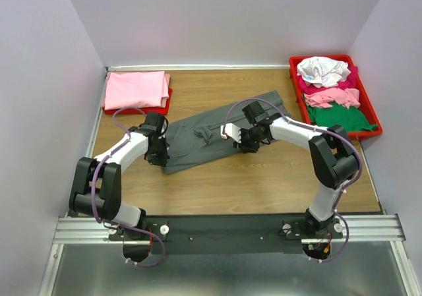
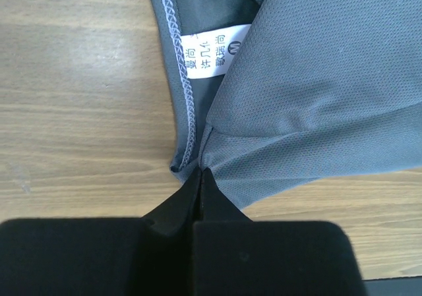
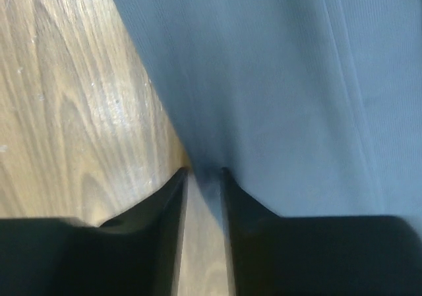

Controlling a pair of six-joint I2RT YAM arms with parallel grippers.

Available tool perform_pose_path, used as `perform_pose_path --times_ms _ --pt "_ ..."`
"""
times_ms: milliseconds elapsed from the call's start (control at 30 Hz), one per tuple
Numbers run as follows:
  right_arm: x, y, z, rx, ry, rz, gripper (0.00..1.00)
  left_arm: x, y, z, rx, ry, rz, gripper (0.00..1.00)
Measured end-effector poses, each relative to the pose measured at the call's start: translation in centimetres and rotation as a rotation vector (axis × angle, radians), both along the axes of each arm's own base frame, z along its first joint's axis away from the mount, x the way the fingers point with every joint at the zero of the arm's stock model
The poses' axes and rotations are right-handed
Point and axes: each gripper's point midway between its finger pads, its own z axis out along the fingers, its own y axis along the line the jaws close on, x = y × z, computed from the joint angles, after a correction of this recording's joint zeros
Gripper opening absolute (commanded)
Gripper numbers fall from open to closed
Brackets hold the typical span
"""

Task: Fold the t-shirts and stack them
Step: Fold the tshirt

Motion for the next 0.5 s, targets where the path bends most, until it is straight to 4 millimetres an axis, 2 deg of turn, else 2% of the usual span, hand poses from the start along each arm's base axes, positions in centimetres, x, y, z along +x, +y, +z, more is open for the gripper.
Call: perform_pose_path --times_ms 67,100,167,200,333,400,433,500 --pt "-0.1 -0.2 0.3 -0.003 -0.002 -0.006 0.53 -0.2 0.2 0.1 0.007 0.009 -0.003 0.25" --pt "-0.1 -0.3 0.7 -0.003 -0.005 -0.016 0.61 -0.3 0.2 0.2 0.008 0.014 -0.003 0.44" --pt "0.0 -0.3 1.6 0.009 -0.023 -0.029 0.68 -0.3 0.3 0.5 0.010 0.014 0.003 0.55" --pt "0.1 -0.2 2.5 0.022 -0.037 -0.037 0.70 -0.4 0.4 0.7 0.010 0.012 0.003 0.65" --pt "0.5 -0.1 6.5 0.091 -0.117 -0.055 0.72 -0.4 0.8 2.5 0.020 -0.032 0.011 0.73" --pt "0.7 -0.3 7.7 0.119 -0.146 -0.050 0.73 -0.1 0.9 4.1 0.017 -0.083 0.010 0.73" --pt "0.8 -0.9 8.1 0.126 -0.165 -0.041 0.73 0.1 0.9 4.8 0.014 -0.107 0.004 0.73" --pt "0.9 -2.1 7.8 0.123 -0.170 -0.037 0.72 1.0 0.6 7.4 -0.006 -0.204 -0.016 0.75"
